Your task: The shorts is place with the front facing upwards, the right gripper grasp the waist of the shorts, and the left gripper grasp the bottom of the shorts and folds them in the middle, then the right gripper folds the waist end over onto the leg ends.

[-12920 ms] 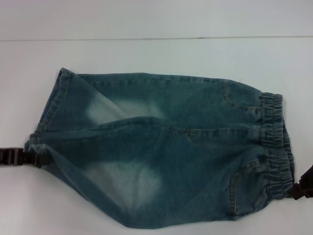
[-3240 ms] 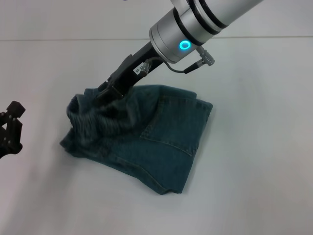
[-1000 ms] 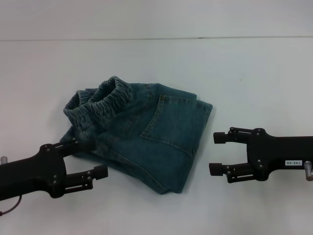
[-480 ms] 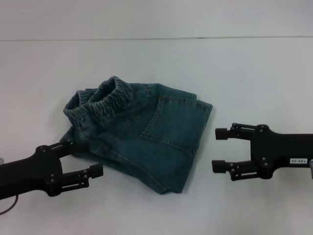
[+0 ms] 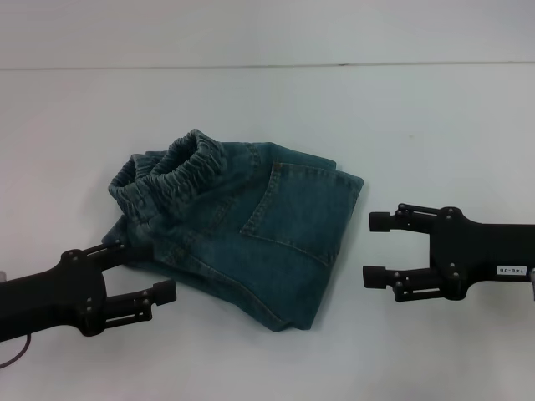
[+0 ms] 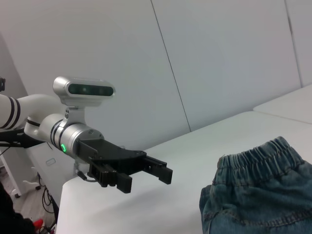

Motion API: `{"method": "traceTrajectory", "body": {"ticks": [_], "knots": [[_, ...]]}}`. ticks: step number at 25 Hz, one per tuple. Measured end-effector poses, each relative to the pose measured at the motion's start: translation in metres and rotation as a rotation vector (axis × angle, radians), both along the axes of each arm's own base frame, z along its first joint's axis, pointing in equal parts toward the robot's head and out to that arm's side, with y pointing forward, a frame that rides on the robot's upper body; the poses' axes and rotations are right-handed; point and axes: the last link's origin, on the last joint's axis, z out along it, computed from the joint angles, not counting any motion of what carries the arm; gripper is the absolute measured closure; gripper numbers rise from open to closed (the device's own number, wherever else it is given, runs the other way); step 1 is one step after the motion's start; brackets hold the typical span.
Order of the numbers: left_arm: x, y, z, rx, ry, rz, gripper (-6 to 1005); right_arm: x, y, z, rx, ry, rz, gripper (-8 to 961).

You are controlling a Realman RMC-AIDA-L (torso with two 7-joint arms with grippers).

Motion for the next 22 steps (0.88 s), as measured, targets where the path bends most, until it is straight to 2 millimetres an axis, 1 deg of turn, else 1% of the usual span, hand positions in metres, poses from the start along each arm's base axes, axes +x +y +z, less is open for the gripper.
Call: {"method": "traceTrajectory", "body": {"ticks": [22], "knots": [[0.0004,-0.0034,-0.0011,-0.014,-0.017,0.012,175,-0.0050,0.0035,0.0000,0.011,0.011,0.009,12]]}}
